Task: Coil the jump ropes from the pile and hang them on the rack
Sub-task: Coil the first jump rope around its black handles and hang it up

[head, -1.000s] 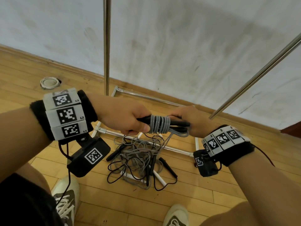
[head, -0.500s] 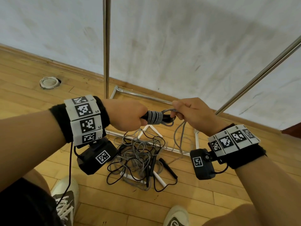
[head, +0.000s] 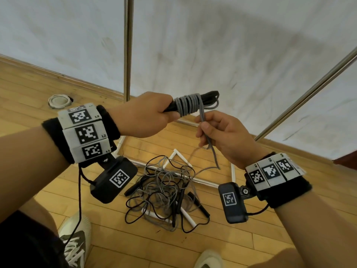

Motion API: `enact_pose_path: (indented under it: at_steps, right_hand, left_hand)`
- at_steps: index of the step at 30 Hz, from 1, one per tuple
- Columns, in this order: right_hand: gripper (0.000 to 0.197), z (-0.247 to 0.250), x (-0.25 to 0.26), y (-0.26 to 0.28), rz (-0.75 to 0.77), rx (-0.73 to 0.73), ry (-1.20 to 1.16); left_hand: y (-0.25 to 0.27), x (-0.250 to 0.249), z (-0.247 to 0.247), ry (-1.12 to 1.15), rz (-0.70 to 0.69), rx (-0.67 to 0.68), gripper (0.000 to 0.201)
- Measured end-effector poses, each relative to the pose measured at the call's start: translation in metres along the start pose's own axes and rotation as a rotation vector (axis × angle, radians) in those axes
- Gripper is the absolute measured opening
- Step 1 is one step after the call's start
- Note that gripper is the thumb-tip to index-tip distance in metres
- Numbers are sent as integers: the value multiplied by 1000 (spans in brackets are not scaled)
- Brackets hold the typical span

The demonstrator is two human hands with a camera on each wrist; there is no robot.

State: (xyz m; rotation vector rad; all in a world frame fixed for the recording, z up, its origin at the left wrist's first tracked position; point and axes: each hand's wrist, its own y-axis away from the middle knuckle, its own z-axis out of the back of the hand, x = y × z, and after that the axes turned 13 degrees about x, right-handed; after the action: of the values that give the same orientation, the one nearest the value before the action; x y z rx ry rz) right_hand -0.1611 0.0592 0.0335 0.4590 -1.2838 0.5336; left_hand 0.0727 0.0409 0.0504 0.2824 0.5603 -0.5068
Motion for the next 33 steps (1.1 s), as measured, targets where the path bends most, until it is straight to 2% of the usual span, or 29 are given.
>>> enact_pose_path:
  at_steps: [4, 9, 11, 16, 19, 23, 28, 31, 33]
  right_hand:
    - [16, 0, -3, 1, -27, 19, -16]
    - [34, -1, -4, 1, -58, -38, 163]
    - [37, 0, -6, 1, -71, -50, 161]
    - [25, -1, -8, 3, -31, -10, 86]
    - [23, 0, -10, 4, -48, 23, 49]
    - [22, 0, -12, 4, -50, -7, 170]
    - [24, 0, -12, 0, -35, -70, 254]
    - [43, 1, -9, -2, -78, -139, 211]
    - [46, 1, -7, -3, -61, -205, 201]
  left_hand:
    - [7, -5, 1, 107, -61, 1, 21]
    - [14, -9, 7, 189, -107, 13, 20]
    - [15, -9, 8, 178, -105, 13, 20]
    - [17, -6, 12, 193, -72, -4, 23]
    - [19, -7, 12, 197, -89, 50, 20]
    - [21, -7, 8, 196, -88, 120, 15]
    - [15, -1, 10, 165, -32, 19, 19]
    - [9, 3, 9, 141, 20, -26, 21]
    - [6, 5, 7, 115, 56, -39, 22]
